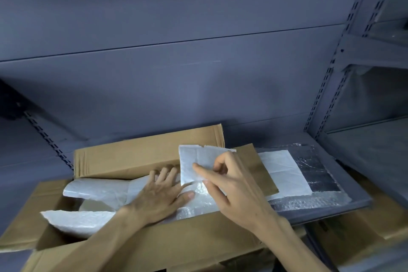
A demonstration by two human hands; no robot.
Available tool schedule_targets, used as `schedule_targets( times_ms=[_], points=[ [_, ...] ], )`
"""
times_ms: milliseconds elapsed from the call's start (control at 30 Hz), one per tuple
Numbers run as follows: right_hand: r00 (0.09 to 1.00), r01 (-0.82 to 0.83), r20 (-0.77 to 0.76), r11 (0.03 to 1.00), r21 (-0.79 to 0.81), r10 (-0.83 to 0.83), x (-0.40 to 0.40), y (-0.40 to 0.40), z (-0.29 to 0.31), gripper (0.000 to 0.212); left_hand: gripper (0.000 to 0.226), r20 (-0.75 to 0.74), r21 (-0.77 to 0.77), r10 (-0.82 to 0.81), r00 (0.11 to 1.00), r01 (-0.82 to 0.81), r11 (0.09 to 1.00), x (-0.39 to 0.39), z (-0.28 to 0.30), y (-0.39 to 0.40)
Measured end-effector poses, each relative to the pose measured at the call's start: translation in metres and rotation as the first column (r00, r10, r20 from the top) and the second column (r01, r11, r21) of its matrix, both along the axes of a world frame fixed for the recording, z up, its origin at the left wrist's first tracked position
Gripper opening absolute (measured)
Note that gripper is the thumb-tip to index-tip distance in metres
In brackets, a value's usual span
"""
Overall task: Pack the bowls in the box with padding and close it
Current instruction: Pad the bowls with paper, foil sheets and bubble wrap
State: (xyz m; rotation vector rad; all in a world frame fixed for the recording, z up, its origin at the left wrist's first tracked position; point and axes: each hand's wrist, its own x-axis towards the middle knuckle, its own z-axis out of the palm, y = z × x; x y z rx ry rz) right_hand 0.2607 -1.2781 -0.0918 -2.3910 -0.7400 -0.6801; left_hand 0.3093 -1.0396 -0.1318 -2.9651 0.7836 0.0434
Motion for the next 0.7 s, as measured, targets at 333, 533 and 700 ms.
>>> schedule_targets(
  times_ms=[333, 533, 700],
  points=[
    [0.963, -0.130, -0.261, 0.967, -0.219, 0.070, 0.003, 0.014, -0.022, 0.040, 0.041, -0.015, -0.254, 0.051, 0.999, -0.053, 0.966, 0.003, -0.012, 0.010],
    [0.927, -0.150, -0.372, 0.956, -0.251, 0.047, 0.003, 0.017, -0.028, 0.042, 0.021, -0.229, -0.739, 0.236, 0.944, -0.326, 0.590, 0.011, 0.002, 0.012],
    [0.885, -0.205, -0.464, 0.925, -0.321, 0.035, 0.003, 0.017, -0.027, 0.039, 0.034, 0.015, -0.841, 0.309, 0.951, -0.155, 0.519, 0.005, 0.015, 0.010]
  ],
)
